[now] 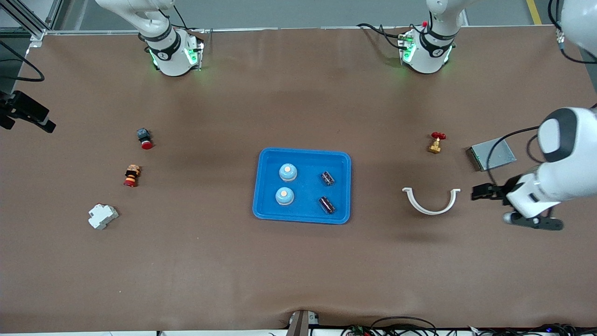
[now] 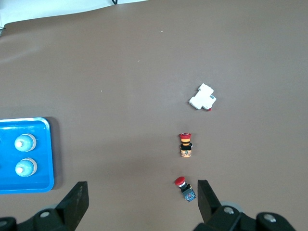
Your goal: Place electrolytic capacitor and blue bell in tray
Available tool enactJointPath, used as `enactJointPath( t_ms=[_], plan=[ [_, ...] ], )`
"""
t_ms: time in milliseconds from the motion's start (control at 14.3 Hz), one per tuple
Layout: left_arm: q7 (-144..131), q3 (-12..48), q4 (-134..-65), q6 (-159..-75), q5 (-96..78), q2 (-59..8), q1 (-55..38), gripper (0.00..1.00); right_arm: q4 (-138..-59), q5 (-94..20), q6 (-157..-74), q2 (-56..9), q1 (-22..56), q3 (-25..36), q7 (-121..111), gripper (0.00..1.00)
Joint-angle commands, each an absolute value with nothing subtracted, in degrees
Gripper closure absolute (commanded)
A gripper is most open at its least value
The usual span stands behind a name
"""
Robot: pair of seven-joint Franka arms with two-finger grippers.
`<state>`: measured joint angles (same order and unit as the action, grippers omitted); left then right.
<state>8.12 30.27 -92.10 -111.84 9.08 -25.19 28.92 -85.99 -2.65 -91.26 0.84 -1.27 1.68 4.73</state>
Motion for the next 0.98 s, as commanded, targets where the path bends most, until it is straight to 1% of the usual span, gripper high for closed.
enactJointPath(
  t_ms=[0, 280, 490, 630, 769, 909],
  plan=[
    [10.37, 31.03, -91.42, -107.95, 8.26, -21.71, 30.06, 0.00, -85.08, -3.16, -90.88, 0.62, -1.14, 1.67, 5.80, 0.00],
    [9.67, 31.20, -86.06, -100.12, 8.17, -19.69, 29.88, 0.00, -85.17, -2.55, -90.18, 0.62, -1.06, 1.58, 5.54, 0.00],
    [9.49, 32.78, -81.57, -95.90, 8.35, -19.69, 29.80, 0.00, -85.25, -2.29, -88.60, 0.62, -0.70, 1.58, 5.01, 0.00],
    [9.58, 33.05, -81.30, -94.67, 8.18, -19.43, 29.88, 0.00, -85.25, -1.85, -87.98, 0.62, -0.70, 1.58, 4.66, 0.00],
    [8.62, 33.40, -81.30, -94.13, 8.00, -16.88, 29.80, 0.00, -85.34, 0.95, -86.84, 0.62, 0.70, 1.58, 2.83, 0.00],
    [3.98, 33.49, -81.30, -94.04, 8.26, -16.09, 29.27, 0.00, -85.43, 2.37, -85.09, 0.53, 1.05, 1.58, 0.97, 0.00]
  ],
)
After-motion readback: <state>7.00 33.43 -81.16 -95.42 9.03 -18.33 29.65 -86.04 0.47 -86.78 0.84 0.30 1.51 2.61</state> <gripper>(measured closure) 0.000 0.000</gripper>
